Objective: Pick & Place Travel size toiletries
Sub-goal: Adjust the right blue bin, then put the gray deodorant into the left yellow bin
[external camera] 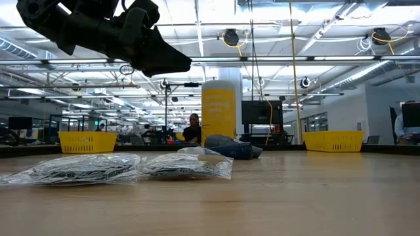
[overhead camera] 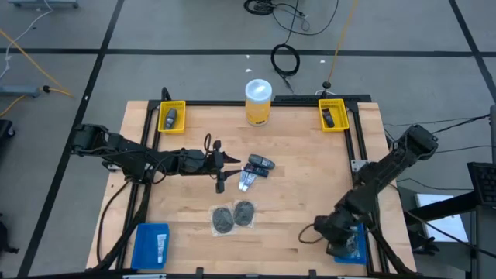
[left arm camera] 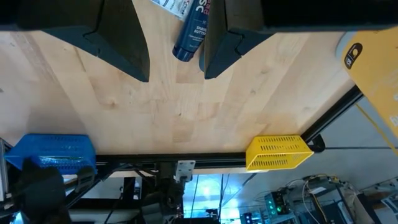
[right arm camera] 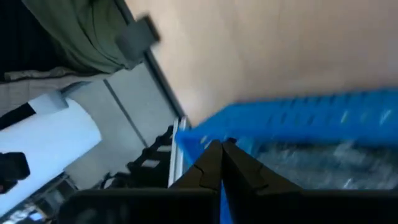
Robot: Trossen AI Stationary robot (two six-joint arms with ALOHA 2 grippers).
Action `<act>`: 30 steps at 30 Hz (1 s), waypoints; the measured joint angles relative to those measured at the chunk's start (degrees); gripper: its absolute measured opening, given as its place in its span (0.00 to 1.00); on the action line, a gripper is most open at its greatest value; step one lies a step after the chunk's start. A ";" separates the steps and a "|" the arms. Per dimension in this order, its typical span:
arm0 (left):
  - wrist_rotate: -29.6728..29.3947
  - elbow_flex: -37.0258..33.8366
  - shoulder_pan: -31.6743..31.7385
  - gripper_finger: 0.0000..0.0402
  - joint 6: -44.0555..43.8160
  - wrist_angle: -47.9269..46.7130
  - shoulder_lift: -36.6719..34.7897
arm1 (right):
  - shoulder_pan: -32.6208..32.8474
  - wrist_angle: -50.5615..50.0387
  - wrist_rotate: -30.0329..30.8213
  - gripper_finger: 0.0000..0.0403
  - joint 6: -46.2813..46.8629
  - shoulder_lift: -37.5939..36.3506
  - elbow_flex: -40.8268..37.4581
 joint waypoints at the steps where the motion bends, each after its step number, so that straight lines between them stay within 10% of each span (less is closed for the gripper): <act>1: 0.02 0.00 0.00 0.38 -0.01 0.00 0.00 | 0.88 0.13 0.03 0.00 1.77 -0.45 0.00; 6: 0.00 0.00 0.00 0.38 -0.08 0.13 0.00 | 1.76 2.44 11.34 0.00 -2.64 -2.28 -0.02; 15: 0.00 0.00 0.00 0.38 -0.16 -0.10 0.00 | -8.19 22.05 54.96 0.00 -41.53 -1.31 -3.20; 23: -6.48 0.00 -1.65 0.38 -3.62 -10.05 -0.02 | -21.31 62.85 60.65 0.07 -55.74 6.54 -15.50; 30: -21.09 0.00 -2.16 0.38 -14.74 -20.46 -0.02 | -23.44 68.02 71.15 0.22 -55.64 15.15 -17.00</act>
